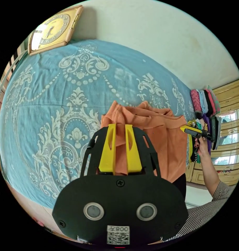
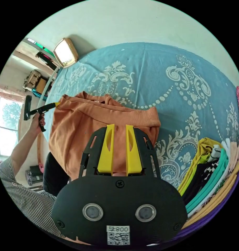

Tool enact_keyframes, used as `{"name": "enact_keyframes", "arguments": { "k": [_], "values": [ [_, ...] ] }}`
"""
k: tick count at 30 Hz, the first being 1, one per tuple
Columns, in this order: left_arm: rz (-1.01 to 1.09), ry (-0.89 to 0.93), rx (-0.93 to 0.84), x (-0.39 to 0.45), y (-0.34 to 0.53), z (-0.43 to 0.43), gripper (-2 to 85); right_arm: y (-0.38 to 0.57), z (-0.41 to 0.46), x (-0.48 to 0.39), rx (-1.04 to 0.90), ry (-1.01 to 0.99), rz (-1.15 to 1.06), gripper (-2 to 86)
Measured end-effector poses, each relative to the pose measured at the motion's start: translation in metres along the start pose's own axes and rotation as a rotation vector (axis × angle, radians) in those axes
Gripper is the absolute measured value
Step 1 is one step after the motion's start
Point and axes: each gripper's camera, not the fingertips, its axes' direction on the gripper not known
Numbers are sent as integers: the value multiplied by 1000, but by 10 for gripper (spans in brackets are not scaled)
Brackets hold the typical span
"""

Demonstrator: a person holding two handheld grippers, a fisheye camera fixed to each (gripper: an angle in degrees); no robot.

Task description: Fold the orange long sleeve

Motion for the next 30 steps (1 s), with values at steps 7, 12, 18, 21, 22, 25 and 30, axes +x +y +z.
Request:
{"name": "enact_keyframes", "arguments": {
  "k": [7,12,18,21,22,25,30],
  "values": [
    [34,204,87,14,46,-37,31,6,25,-5,-86,-143,-43,10],
    [62,299,-8,29,123,-62,27,51,16,-16,-158,-290,-96,3],
    [-101,374,-122,11,213,-70,27,109,10,-48,-329,-437,-185,1],
    [-155,377,-70,7,223,-84,25,135,10,-49,-401,-452,-150,2],
    [-160,368,-54,8,221,-88,23,140,8,-47,-401,-448,-131,2],
    [-161,343,62,13,203,-113,21,157,-10,-21,-331,-527,22,3],
    [-23,334,161,50,125,-115,52,164,-60,20,24,-558,222,17]
  ]
}}
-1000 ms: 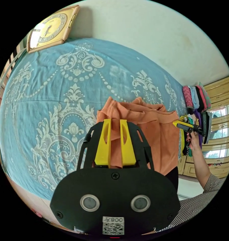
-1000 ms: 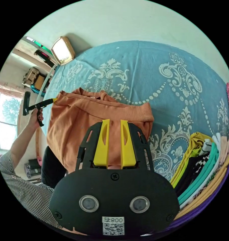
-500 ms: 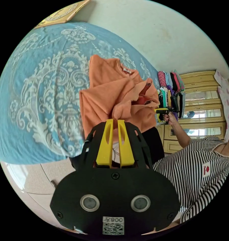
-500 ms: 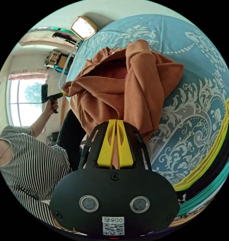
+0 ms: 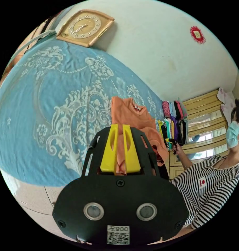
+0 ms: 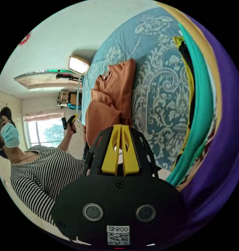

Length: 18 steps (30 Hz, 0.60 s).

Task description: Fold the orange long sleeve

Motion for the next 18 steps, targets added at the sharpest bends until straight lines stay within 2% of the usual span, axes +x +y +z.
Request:
{"name": "enact_keyframes", "arguments": {
  "k": [4,8,12,15,18],
  "values": [
    [94,-5,-98,39,-61,73,77,-41,15,-36,73,137,-88,59],
    [223,-155,-239,96,-105,155,94,-89,51,-91,95,354,-194,77],
    [276,-277,-364,129,-108,210,94,-113,92,-118,-13,627,-246,89],
    [313,-340,-364,153,-89,219,70,-104,119,-115,-130,650,-231,92],
    [301,-314,-374,174,-64,220,27,-77,122,-129,-102,638,-223,79]
  ]
}}
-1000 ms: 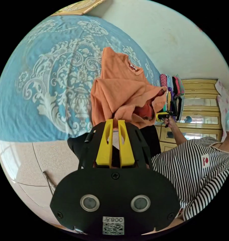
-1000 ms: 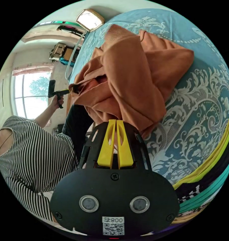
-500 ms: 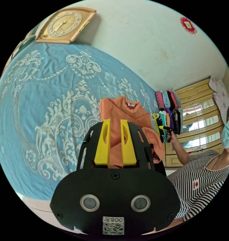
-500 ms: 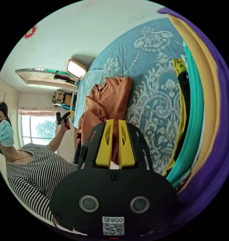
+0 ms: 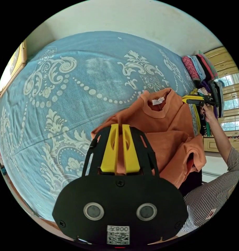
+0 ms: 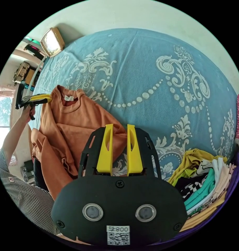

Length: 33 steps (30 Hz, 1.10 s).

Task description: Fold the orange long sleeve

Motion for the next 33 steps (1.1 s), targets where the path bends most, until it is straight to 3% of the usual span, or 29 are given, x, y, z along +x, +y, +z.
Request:
{"name": "enact_keyframes", "arguments": {
  "k": [5,10,19,27,33],
  "values": [
    [-80,90,156,46,49,-39,8,45,-11,-41,-39,-19,0,43],
    [-58,150,299,111,128,-109,5,120,-63,-85,55,-86,-28,29],
    [-32,223,684,247,324,-269,3,352,-236,-206,465,-106,-132,21],
    [192,231,1159,382,501,-425,3,577,-391,-309,999,-182,-267,19],
    [313,220,1362,454,616,-485,3,704,-449,-384,1229,-99,-379,18]
  ]
}}
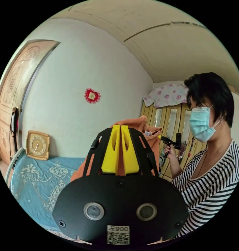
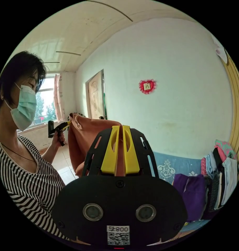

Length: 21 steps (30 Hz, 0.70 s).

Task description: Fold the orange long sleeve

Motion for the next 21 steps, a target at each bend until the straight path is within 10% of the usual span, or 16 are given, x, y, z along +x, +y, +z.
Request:
{"name": "enact_keyframes", "arguments": {
  "k": [21],
  "values": [
    [363,-36,256,114,-92,-112,3,-46,-117,-152,278,-19,-284,17]
  ]
}}
